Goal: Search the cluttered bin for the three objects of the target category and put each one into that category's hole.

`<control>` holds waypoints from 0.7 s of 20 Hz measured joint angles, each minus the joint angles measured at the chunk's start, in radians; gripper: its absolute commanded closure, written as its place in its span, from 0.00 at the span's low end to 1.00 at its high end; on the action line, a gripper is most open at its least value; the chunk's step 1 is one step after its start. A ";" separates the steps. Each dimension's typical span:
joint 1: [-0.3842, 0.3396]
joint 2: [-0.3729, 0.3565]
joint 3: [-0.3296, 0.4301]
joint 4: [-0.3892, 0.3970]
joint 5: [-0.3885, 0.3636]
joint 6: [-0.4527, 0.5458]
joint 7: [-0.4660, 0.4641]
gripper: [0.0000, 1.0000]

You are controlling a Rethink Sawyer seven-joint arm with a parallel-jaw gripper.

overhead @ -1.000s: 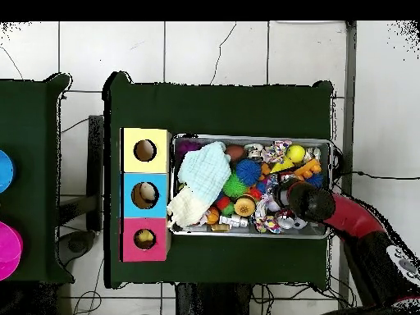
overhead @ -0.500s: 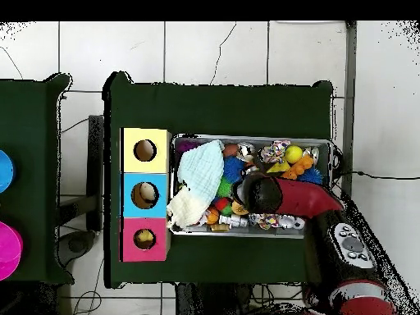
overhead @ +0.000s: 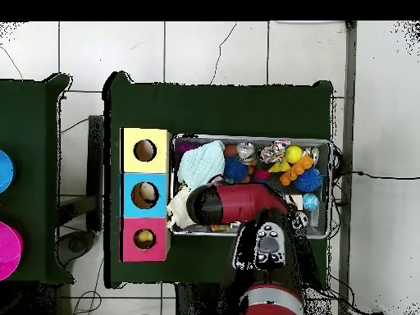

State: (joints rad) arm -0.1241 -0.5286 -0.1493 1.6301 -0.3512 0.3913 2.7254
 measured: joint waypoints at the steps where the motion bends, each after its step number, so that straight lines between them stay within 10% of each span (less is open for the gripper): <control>1: 0.036 0.009 -0.030 0.000 0.000 0.000 0.000 0.00; 14: 0.099 0.049 -0.138 -0.018 0.013 -0.001 0.000 0.00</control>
State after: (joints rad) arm -0.0247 -0.4795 -0.2878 1.6119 -0.3384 0.3906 2.7254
